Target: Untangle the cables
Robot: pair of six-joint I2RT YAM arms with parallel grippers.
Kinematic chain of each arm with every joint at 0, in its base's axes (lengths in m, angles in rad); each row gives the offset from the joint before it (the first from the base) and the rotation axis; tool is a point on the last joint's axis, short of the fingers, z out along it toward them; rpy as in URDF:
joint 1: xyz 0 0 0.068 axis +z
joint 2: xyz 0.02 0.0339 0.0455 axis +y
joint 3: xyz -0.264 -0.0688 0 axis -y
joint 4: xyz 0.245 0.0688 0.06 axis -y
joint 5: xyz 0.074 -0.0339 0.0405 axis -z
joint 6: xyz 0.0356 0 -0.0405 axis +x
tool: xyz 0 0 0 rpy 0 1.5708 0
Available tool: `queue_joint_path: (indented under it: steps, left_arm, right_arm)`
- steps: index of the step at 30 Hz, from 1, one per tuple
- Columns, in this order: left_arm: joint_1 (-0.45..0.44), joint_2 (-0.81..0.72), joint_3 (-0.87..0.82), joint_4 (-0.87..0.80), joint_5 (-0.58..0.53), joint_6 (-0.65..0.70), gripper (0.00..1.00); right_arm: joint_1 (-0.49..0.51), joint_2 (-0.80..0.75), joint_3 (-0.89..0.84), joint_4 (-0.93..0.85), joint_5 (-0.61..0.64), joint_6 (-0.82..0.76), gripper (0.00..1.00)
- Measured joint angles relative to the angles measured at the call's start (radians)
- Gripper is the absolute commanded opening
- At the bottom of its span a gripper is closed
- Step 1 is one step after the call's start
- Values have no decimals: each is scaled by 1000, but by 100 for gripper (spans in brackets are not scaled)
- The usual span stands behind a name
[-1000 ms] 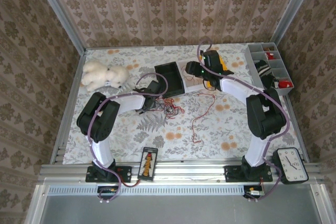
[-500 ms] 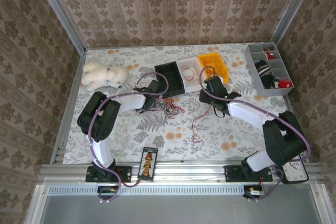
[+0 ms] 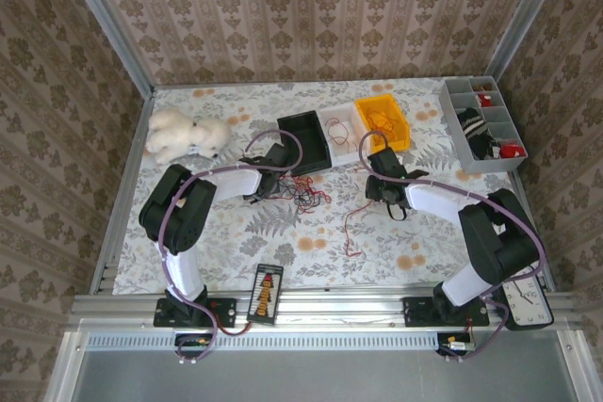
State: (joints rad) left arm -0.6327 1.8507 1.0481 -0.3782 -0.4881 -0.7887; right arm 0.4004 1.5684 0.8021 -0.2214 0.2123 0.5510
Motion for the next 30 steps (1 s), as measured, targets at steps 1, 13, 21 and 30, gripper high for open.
queue_joint_path:
  steps: [1,13,21,30]
  left_arm:
    - [0,0,0,0,0,0,0]
    - [-1,0,0,0,-3,0,0]
    - [-1,0,0,0,-4,0,0]
    - [-1,0,0,0,-3,0,0]
  right_arm:
    - [-6,5,0,5,-6,0,41]
    - [-43,78,-2,90,-79,10,21]
    - [-77,75,-14,115,-116,37,2]
    - [-143,-154,-63,82,-111,90,1]
